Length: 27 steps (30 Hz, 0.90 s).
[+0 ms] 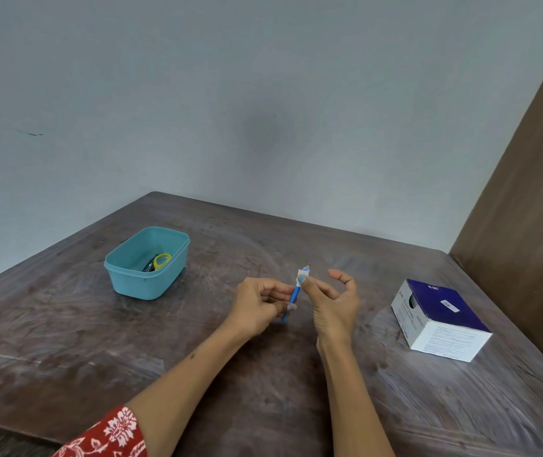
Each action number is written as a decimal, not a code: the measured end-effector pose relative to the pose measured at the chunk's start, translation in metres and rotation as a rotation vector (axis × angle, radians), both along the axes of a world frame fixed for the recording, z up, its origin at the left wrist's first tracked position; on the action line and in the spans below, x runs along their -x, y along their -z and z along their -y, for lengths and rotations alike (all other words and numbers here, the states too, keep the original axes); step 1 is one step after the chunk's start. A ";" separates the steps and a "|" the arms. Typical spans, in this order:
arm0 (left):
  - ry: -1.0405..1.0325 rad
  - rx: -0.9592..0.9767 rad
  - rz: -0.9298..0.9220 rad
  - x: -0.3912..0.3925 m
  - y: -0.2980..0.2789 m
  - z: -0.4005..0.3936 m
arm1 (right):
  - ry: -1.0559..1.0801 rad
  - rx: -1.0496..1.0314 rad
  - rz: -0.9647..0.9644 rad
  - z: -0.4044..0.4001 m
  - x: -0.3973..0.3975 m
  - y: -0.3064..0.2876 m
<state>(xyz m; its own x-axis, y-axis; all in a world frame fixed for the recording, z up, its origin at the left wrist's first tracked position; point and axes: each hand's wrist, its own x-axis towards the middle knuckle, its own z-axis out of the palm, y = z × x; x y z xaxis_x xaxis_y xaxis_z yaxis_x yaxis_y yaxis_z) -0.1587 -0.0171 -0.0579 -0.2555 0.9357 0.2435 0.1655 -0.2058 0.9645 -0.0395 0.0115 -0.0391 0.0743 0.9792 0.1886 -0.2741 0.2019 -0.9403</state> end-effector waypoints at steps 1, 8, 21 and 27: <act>-0.008 0.002 0.001 0.001 0.000 0.000 | -0.021 0.005 0.034 0.001 0.000 0.001; -0.034 0.016 0.002 0.004 0.001 -0.004 | -0.005 -0.008 -0.024 -0.001 0.002 0.002; -0.005 0.044 0.069 0.005 0.004 -0.005 | -0.043 -0.007 0.110 0.000 0.004 0.009; 0.030 0.057 0.112 0.001 0.002 -0.004 | 0.017 -0.031 0.022 -0.002 0.002 0.005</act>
<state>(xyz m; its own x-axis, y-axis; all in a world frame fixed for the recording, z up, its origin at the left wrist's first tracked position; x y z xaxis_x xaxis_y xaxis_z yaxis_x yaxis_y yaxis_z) -0.1595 -0.0126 -0.0599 -0.2493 0.9548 0.1618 0.0509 -0.1539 0.9868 -0.0413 0.0138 -0.0439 0.0866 0.9714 0.2210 -0.2500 0.2359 -0.9390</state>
